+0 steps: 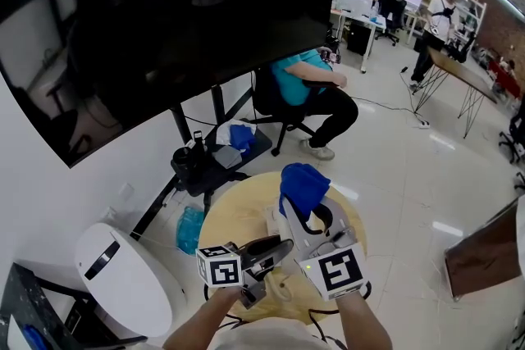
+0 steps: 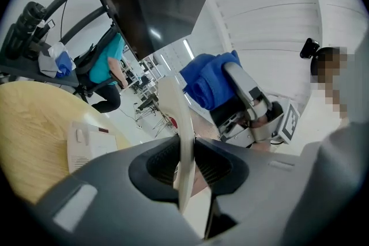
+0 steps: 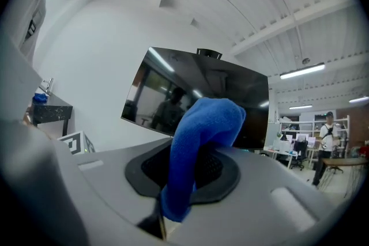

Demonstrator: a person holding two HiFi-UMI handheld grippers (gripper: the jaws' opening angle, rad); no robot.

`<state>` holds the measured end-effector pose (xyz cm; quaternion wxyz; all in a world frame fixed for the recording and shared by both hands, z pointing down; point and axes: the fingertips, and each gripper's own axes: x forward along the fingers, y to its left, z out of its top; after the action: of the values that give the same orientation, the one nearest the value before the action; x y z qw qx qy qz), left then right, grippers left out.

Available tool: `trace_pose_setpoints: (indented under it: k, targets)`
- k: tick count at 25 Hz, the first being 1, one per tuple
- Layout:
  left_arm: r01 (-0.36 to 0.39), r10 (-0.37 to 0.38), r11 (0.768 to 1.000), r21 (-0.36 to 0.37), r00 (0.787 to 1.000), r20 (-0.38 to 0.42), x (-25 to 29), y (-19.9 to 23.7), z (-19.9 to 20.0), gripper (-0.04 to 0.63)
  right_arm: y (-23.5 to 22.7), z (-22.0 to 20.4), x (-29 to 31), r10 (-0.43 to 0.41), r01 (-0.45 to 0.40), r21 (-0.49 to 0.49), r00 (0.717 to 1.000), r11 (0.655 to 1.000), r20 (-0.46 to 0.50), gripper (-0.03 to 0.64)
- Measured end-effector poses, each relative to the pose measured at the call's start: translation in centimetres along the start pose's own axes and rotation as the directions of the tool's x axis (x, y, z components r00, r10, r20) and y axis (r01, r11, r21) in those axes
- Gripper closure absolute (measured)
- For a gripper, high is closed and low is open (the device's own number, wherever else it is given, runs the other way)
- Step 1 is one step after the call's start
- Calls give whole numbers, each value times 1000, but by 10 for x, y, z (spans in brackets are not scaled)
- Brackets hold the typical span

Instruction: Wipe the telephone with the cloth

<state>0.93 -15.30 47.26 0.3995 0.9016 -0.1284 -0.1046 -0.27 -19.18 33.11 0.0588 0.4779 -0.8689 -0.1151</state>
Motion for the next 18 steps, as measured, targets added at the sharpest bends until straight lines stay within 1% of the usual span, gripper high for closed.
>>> trace_pose_setpoints:
  k: [6,10,18]
  targets:
    - [5,-4,1000,29,1000,-22,1,-6,0,518,-3,-7,13,4,-4,8,1000,1000,-8,555]
    - [8,-7,999,38,1000,-21,1,-8,1,518,0,-14,14,12,-12,12,1000,1000,-16,555]
    - [3,-3,1000,16,999,39,-4,-3,18,518,3,-25,8,21,-20,29,999,999,-28,555]
